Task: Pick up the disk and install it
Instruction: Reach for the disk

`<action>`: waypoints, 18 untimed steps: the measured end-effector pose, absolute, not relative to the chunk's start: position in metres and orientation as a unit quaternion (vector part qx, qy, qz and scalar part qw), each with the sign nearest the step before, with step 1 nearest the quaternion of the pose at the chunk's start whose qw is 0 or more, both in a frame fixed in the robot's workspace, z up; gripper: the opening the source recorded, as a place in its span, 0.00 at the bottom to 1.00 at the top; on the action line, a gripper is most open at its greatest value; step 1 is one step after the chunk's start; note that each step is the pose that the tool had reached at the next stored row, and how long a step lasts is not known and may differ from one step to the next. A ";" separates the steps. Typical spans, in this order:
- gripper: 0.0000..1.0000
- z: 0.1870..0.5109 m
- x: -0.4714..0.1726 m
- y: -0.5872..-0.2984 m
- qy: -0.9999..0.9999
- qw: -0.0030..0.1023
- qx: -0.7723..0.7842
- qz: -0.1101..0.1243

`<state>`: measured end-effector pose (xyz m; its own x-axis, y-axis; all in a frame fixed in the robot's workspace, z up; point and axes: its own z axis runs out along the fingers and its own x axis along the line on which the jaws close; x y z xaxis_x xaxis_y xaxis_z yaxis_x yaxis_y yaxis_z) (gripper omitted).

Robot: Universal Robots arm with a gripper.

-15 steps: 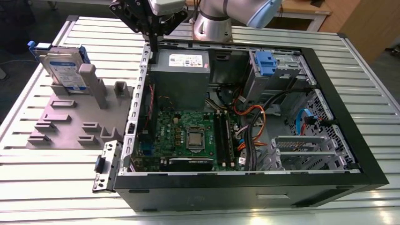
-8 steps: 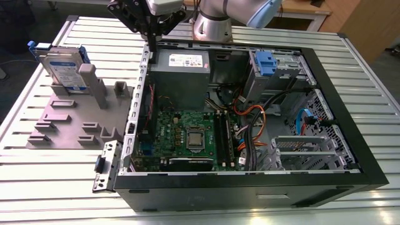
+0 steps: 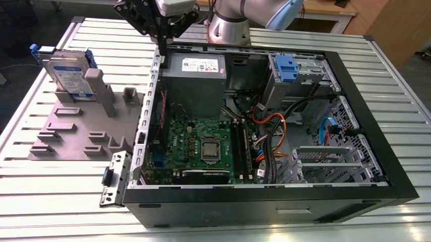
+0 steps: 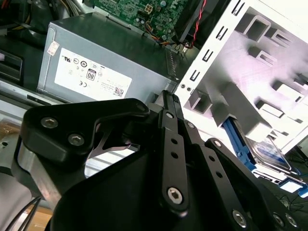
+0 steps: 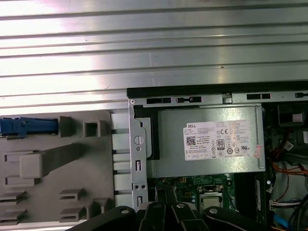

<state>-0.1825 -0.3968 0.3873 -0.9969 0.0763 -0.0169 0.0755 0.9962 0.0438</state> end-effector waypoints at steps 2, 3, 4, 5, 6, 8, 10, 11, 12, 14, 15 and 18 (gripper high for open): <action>0.11 0.387 -0.183 -0.397 0.999 0.009 0.038 0.022; 0.11 0.387 -0.183 -0.397 0.999 0.009 0.038 0.022; 0.11 0.387 -0.183 -0.397 0.999 0.009 0.038 0.022; 0.11 0.387 -0.184 -0.397 0.999 0.009 0.038 0.022; 0.11 0.387 -0.184 -0.397 0.999 0.009 0.038 0.022; 0.11 0.387 -0.184 -0.397 0.999 0.009 0.038 0.022; 0.11 0.387 -0.185 -0.397 0.999 0.009 0.038 0.022; 0.11 0.387 -0.185 -0.397 0.999 0.009 0.038 0.022; 0.11 0.387 -0.185 -0.397 0.999 0.009 0.038 0.022; 0.11 0.387 -0.186 -0.396 0.999 0.009 0.038 0.022; 0.11 0.387 -0.186 -0.396 0.999 0.009 0.038 0.022; 0.11 0.387 -0.187 -0.396 0.999 0.009 0.038 0.022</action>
<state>-0.1865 -0.3962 0.3873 -0.9970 0.0762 -0.0168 0.0754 0.9962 0.0438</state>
